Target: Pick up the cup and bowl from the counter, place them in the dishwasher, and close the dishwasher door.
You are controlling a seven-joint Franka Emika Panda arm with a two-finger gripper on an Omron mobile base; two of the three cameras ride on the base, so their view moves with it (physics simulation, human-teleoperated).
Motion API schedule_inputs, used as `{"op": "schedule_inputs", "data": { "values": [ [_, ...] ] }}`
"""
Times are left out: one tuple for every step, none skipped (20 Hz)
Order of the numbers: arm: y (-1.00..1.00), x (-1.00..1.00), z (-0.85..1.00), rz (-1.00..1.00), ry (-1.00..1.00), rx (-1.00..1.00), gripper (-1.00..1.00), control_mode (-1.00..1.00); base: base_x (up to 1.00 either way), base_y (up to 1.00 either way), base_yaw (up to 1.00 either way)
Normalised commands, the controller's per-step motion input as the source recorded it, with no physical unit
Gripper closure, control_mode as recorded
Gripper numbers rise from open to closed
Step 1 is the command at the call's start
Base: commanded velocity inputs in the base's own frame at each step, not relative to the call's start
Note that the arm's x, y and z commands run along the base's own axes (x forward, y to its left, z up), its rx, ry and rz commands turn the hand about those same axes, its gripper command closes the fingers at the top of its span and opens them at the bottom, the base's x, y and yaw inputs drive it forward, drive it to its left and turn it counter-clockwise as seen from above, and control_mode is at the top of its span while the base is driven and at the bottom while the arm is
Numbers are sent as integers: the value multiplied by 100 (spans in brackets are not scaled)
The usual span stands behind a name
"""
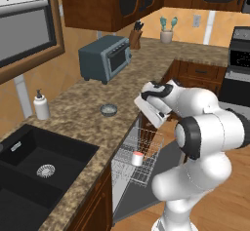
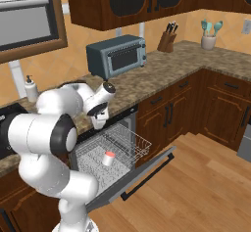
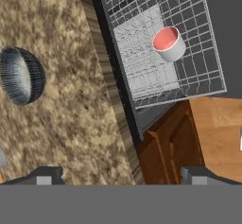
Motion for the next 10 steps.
{"op": "schedule_inputs", "data": {
  "values": [
    [33,61,0,0,5,0,-100,-100,0,0,0],
    [28,66,0,0,3,0,-100,-100,0,0,0],
    [25,70,0,0,2,0,-100,-100,0,0,0],
    [29,70,0,0,0,0,-100,-100,0,0,0],
    [27,66,0,0,0,0,-100,-100,0,0,0],
    [29,60,0,0,0,0,-100,-100,0,0,0],
    [30,61,0,0,0,0,-100,-100,0,0,0],
    [36,58,-4,0,0,0,-100,-100,0,0,0],
    [38,59,-9,0,0,0,-100,-100,0,0,0],
    [42,52,-12,0,0,0,-100,-100,0,0,0]
  ]
}}
